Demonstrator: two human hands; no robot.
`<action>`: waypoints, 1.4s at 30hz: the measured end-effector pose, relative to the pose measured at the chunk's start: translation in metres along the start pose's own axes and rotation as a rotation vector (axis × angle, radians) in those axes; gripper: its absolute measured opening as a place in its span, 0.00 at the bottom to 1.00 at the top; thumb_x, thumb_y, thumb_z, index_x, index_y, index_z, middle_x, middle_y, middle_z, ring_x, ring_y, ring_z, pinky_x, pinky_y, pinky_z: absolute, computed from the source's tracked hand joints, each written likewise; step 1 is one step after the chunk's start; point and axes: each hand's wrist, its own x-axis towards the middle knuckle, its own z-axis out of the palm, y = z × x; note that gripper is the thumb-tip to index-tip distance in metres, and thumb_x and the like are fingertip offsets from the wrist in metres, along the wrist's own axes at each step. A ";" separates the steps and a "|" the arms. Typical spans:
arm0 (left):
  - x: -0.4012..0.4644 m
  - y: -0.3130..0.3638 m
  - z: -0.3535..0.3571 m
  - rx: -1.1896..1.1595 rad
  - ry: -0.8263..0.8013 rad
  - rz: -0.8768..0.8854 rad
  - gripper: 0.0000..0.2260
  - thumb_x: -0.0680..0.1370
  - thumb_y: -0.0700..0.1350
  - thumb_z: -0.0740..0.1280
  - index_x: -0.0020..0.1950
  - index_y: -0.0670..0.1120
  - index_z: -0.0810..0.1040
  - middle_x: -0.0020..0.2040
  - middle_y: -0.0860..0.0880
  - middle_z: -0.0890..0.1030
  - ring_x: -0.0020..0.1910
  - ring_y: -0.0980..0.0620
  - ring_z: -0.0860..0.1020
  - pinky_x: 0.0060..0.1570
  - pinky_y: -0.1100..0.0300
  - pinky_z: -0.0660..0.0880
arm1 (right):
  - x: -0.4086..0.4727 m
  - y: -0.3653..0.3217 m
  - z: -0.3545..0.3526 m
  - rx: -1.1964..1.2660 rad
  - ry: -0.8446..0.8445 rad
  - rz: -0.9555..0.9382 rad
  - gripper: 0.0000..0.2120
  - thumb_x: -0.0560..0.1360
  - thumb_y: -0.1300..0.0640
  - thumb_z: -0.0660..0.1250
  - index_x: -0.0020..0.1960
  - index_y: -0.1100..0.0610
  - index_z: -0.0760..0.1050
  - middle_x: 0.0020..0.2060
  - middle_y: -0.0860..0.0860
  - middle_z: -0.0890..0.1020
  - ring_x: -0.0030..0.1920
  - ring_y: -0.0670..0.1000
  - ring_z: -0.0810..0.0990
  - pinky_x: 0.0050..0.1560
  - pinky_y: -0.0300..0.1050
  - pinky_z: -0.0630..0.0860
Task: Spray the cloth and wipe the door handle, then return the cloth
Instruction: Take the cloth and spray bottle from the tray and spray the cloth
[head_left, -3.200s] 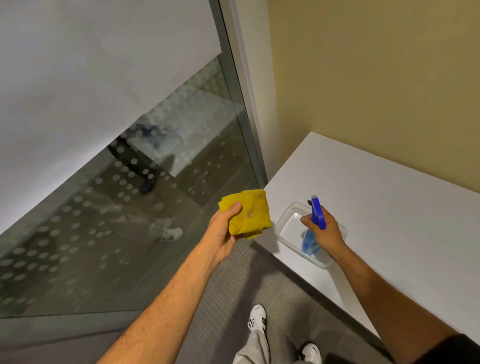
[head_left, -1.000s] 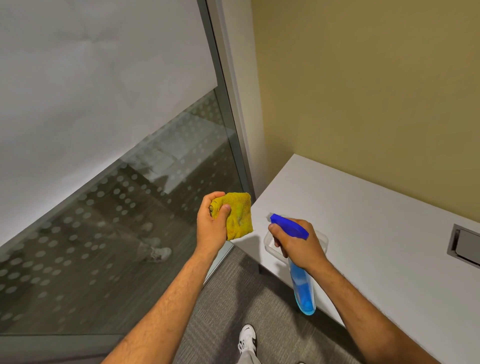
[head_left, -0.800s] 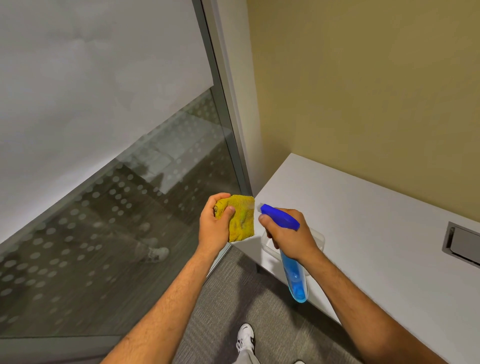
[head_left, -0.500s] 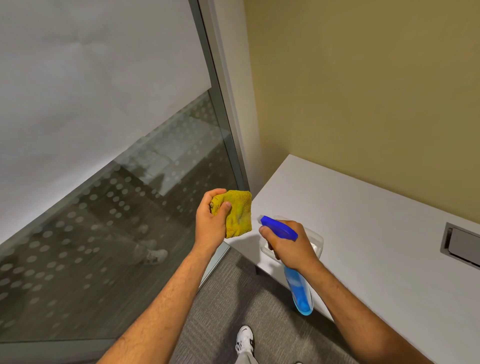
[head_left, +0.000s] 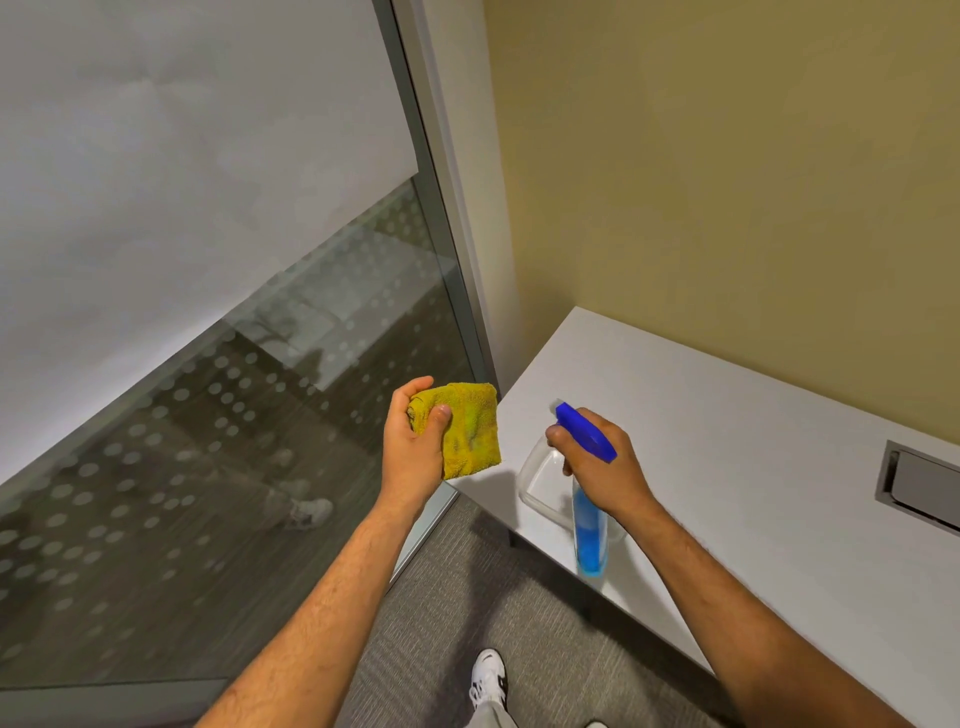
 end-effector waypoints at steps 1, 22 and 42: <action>0.000 -0.002 -0.003 -0.011 0.007 -0.007 0.15 0.83 0.39 0.67 0.66 0.55 0.75 0.53 0.52 0.79 0.48 0.54 0.81 0.35 0.68 0.81 | 0.003 0.007 -0.005 -0.002 0.003 0.002 0.07 0.74 0.45 0.72 0.49 0.44 0.76 0.40 0.49 0.81 0.39 0.49 0.82 0.34 0.36 0.80; -0.013 -0.031 -0.042 0.026 0.058 -0.136 0.14 0.83 0.41 0.67 0.63 0.59 0.76 0.54 0.49 0.80 0.48 0.51 0.83 0.42 0.56 0.85 | 0.042 0.132 -0.017 -0.120 0.118 0.198 0.32 0.72 0.65 0.76 0.66 0.55 0.59 0.60 0.57 0.72 0.59 0.56 0.76 0.52 0.41 0.78; -0.086 0.022 -0.075 -0.056 -0.162 -0.045 0.17 0.81 0.39 0.71 0.64 0.59 0.78 0.51 0.48 0.83 0.45 0.57 0.84 0.41 0.64 0.81 | -0.048 -0.047 0.059 -0.083 -0.297 -0.023 0.41 0.66 0.34 0.71 0.75 0.39 0.59 0.75 0.46 0.67 0.69 0.48 0.68 0.67 0.54 0.70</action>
